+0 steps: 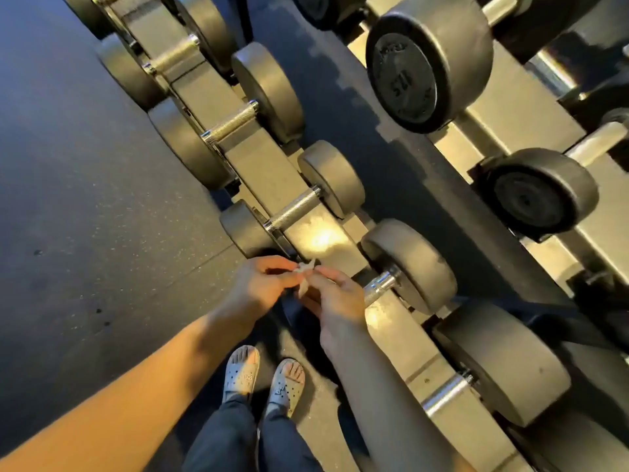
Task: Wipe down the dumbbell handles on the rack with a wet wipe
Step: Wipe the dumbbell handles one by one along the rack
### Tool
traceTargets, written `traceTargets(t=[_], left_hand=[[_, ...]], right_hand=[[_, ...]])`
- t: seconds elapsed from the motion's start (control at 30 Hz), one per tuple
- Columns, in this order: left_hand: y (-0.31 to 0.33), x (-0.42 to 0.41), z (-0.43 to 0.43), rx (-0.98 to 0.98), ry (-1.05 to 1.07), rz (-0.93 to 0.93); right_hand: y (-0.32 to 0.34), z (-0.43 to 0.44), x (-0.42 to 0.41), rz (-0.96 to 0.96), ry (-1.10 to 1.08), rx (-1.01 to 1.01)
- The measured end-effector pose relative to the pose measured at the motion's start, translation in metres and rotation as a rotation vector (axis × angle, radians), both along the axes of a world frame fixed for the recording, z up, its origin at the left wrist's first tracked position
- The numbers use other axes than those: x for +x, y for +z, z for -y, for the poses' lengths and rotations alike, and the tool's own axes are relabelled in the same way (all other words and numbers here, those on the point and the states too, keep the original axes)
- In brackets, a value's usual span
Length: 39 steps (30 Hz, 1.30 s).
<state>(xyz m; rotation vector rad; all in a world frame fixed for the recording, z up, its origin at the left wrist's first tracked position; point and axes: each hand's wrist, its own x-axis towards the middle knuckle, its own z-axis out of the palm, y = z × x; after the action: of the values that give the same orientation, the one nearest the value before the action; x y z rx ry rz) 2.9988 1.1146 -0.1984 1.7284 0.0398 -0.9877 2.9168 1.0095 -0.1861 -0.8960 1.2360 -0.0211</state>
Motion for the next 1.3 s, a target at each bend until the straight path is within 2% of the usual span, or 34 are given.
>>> traceTargets(t=[0.07,0.17,0.23,0.33,0.43,0.57,0.63,0.7,0.77,0.97,1.07,1.13,1.2,1.3], left_hand=[[0.0,0.0,-0.011,-0.07,-0.122,0.079],[0.005,0.005,-0.026,-0.143,-0.077,-0.015],[0.007,0.018,-0.032,-0.011,0.047,0.085],[-0.007,0.051,-0.037,0.216,0.238,0.385],[-0.039,0.087,-0.024,0.411,0.321,0.476],[-0.068,0.113,0.008,0.396,0.386,0.437],[-0.075,0.113,0.017,0.415,0.393,0.41],[-0.08,0.11,0.02,0.428,0.444,0.422],[-0.08,0.108,0.021,0.436,0.459,0.443],[-0.08,0.112,0.022,0.456,0.398,0.473],[-0.079,0.113,0.021,0.486,0.366,0.478],[-0.079,0.115,0.021,0.495,0.348,0.48],[-0.079,0.116,0.02,0.507,0.34,0.486],[-0.078,0.116,0.022,0.533,0.322,0.498]], right_hand=[[0.003,0.0,0.008,0.005,0.007,0.059],[0.008,0.001,0.016,-0.007,0.182,-0.104],[0.001,0.009,0.027,-0.033,0.238,-0.236],[-0.022,0.03,0.061,0.013,0.379,-0.517],[-0.044,0.04,0.105,0.164,0.69,-0.915],[-0.082,0.046,0.136,0.305,1.262,-1.279],[-0.102,0.052,0.134,0.418,1.432,-1.389],[-0.109,0.06,0.14,0.468,1.504,-1.39],[-0.104,0.063,0.155,0.405,1.565,-1.281],[-0.082,0.06,0.23,-0.019,1.91,-0.693],[-0.085,0.049,0.252,-0.246,2.006,-0.587],[-0.088,0.042,0.253,-0.315,2.028,-0.516],[-0.088,0.036,0.242,-0.299,2.014,-0.594],[-0.09,0.036,0.197,-0.143,1.847,-1.127]])
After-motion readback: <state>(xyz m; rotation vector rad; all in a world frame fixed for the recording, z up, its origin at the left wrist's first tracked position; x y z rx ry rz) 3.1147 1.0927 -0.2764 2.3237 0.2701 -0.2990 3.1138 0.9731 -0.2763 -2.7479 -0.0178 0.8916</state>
